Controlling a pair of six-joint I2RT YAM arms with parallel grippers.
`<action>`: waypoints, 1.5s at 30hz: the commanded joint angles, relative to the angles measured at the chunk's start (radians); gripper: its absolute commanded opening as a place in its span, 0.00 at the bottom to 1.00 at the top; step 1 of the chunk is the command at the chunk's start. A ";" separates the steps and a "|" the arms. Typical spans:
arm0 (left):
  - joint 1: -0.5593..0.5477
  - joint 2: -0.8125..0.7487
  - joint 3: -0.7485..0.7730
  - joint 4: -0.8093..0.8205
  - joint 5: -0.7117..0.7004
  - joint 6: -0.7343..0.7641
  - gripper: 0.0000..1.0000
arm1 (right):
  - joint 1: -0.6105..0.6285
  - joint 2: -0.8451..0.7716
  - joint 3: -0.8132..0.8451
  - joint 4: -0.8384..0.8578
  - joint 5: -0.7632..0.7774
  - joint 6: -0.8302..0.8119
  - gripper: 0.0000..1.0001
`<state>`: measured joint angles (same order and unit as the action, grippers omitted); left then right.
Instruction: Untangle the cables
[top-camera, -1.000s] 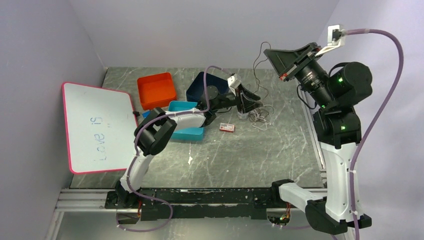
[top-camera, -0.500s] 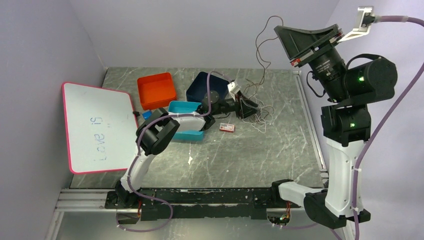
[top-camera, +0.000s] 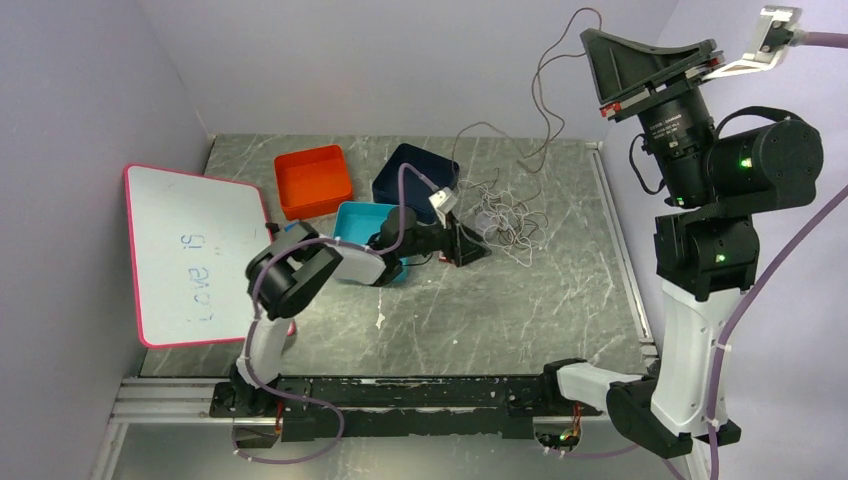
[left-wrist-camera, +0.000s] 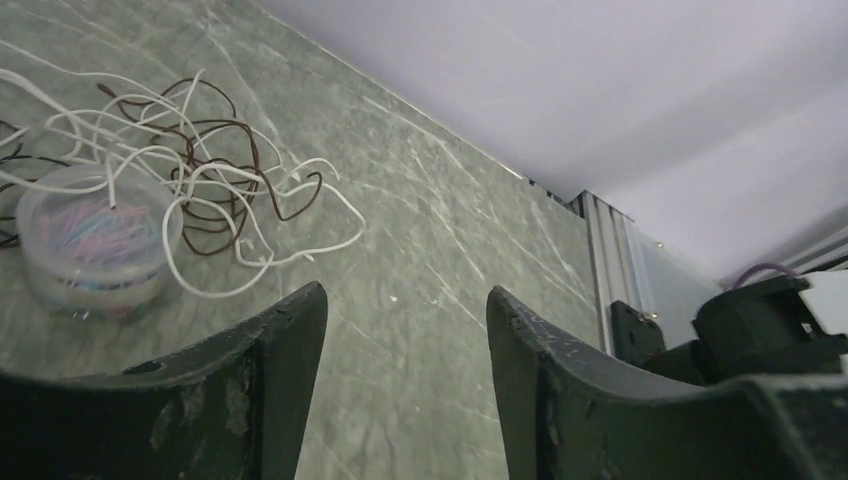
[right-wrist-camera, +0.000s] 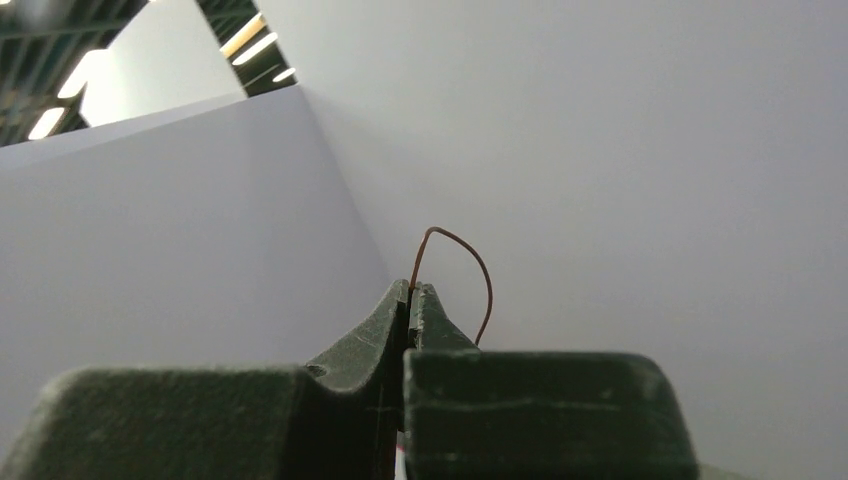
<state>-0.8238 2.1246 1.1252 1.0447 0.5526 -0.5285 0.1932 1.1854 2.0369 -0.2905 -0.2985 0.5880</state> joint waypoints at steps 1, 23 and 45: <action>0.030 -0.172 -0.117 0.086 -0.060 0.015 0.66 | 0.006 0.001 0.062 -0.053 0.119 -0.107 0.00; 0.201 -0.954 -0.233 -0.993 -0.545 0.212 0.80 | 0.006 0.046 -0.076 -0.206 0.047 -0.238 0.00; 0.242 -1.397 -0.233 -1.650 -0.940 0.242 0.91 | 0.361 0.230 -0.220 -0.141 0.171 -0.272 0.00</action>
<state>-0.5900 0.7837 0.8997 -0.4999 -0.3099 -0.2687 0.4927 1.3964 1.8301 -0.4801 -0.1749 0.3279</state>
